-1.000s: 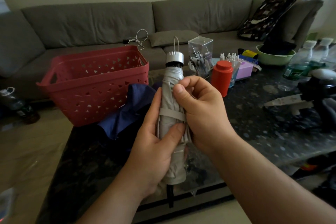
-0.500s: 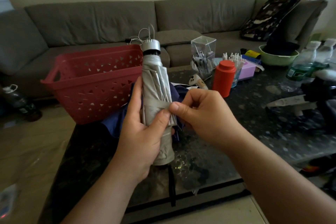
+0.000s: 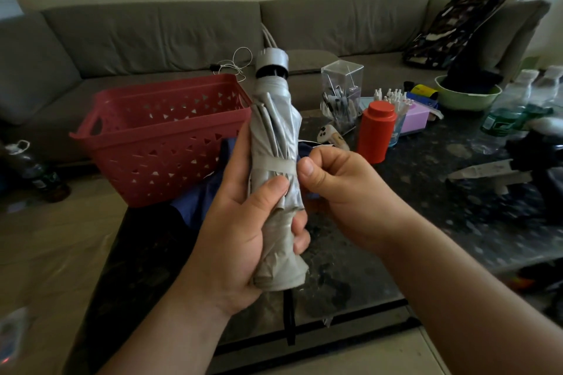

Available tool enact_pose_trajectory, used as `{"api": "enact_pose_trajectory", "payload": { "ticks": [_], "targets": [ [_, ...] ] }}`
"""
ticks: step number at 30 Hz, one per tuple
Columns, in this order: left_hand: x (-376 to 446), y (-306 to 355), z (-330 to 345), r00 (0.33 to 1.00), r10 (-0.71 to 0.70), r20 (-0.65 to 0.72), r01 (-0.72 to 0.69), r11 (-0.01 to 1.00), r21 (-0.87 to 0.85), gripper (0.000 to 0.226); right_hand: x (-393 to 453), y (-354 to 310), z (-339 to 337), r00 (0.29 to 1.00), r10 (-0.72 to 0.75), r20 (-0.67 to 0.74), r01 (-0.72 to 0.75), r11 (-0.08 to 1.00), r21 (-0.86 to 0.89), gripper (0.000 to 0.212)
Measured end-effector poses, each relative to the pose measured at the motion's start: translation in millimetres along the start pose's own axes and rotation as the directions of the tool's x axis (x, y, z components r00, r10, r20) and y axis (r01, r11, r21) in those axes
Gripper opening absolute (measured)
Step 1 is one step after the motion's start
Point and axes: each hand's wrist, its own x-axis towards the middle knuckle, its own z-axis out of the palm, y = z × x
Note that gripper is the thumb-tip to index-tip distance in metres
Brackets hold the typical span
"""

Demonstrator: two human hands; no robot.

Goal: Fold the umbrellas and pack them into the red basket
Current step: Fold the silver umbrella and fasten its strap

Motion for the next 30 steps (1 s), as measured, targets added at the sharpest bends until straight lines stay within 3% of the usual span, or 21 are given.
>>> {"api": "enact_pose_trajectory", "payload": {
  "ticks": [5, 10, 13, 15, 18, 24, 26, 30],
  "targets": [
    [-2.2, -1.4, 1.9, 0.995, -0.065, 0.082, 0.071, 0.995, -0.075, 0.078, -2.6, -2.7, 0.2, 0.993, 0.011, 0.114, -0.03, 0.985, 0.167, 0.029],
    [-7.6, -2.2, -0.5, 0.928, -0.269, 0.256, 0.336, 0.904, -0.267, 0.105, -3.5, 0.9, -3.5, 0.97, 0.018, 0.242, -0.071, 0.975, 0.21, 0.043],
    [-11.7, 1.2, -3.8, 0.882, -0.338, 0.33, 0.436, 0.85, -0.295, 0.113, -4.1, 0.0, -5.4, 0.975, -0.002, 0.22, -0.043, 0.979, 0.2, 0.05],
    [-8.2, 2.3, -5.1, 0.879, -0.379, 0.29, 0.447, 0.866, -0.225, 0.109, -4.4, -2.9, -3.3, 0.982, 0.004, 0.187, -0.04, 0.982, 0.187, 0.05],
    [-4.6, 5.0, -10.7, 0.917, -0.391, 0.08, 0.395, 0.918, -0.036, 0.08, -5.1, -6.3, -1.6, 0.99, 0.007, 0.144, -0.023, 0.994, 0.11, 0.04],
    [11.9, 3.6, -8.7, 0.94, -0.312, -0.138, 0.339, 0.898, 0.279, 0.043, -1.3, -2.0, 3.1, 0.995, -0.031, -0.091, 0.007, 0.967, -0.254, 0.035],
    [11.9, -3.2, -6.5, 0.938, -0.291, -0.191, 0.335, 0.901, 0.274, 0.037, 0.0, -1.4, 6.3, 0.992, -0.03, -0.124, -0.011, 0.948, -0.318, 0.034],
    [-3.6, -0.9, -6.0, 0.955, -0.282, -0.088, 0.291, 0.947, 0.132, 0.04, -0.7, -11.2, 5.1, 0.994, 0.061, -0.09, -0.081, 0.967, -0.243, 0.037]
  ]
}}
